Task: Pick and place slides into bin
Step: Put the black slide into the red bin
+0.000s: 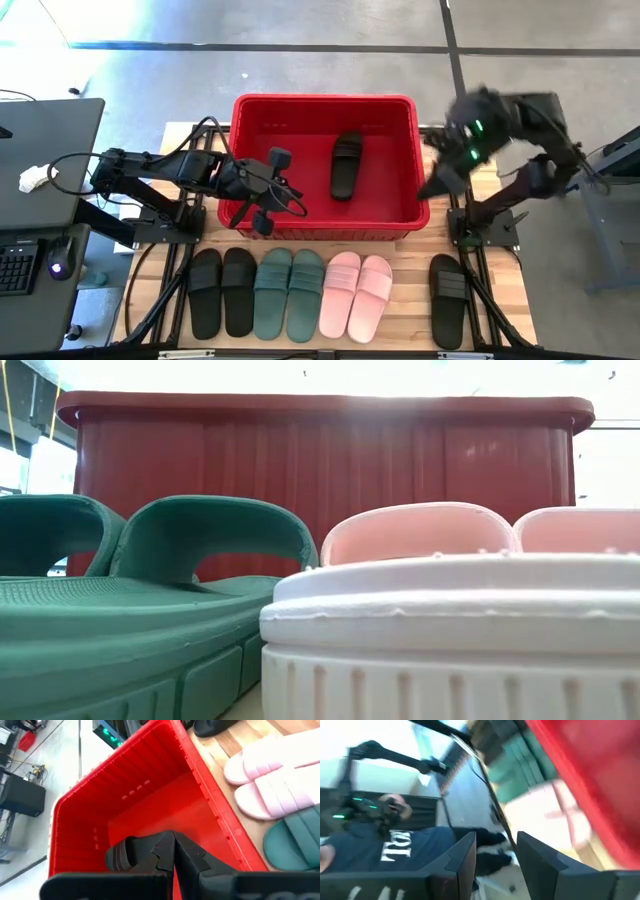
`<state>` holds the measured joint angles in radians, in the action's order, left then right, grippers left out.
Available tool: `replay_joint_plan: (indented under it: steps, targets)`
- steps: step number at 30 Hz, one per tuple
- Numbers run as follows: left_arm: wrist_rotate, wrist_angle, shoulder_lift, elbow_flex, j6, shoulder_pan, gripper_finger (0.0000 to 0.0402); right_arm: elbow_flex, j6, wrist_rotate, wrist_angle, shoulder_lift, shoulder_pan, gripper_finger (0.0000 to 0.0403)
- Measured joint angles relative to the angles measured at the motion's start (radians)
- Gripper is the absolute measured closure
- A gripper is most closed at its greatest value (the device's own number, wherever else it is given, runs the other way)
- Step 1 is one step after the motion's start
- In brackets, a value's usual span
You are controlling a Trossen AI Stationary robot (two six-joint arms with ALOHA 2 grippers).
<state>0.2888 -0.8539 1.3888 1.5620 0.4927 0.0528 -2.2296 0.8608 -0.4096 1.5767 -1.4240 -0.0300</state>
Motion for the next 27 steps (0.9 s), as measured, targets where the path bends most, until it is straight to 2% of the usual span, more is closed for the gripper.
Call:
replay_joint_plan:
  steps: [5,10,15,21,27]
  targets:
    - [-0.002,0.000,0.002,0.000,0.000,0.000,0.0401,0.136,0.270,0.181,-0.007,0.066,-0.318,0.0269]
    - [-0.002,0.000,0.005,0.000,-0.003,0.000,0.0401,0.322,0.506,0.228,-0.007,0.073,-0.605,0.0270]
    - [-0.002,0.000,0.005,0.000,-0.003,0.000,0.0401,0.528,0.709,0.226,-0.006,0.052,-0.826,0.0270]
    - [-0.002,0.000,0.005,0.000,-0.003,0.000,0.0401,0.705,0.816,0.241,-0.042,-0.029,-0.980,0.0269]
    - [-0.001,-0.001,0.005,0.000,-0.002,0.000,0.0401,0.799,0.785,0.255,-0.068,-0.180,-1.014,0.0269]
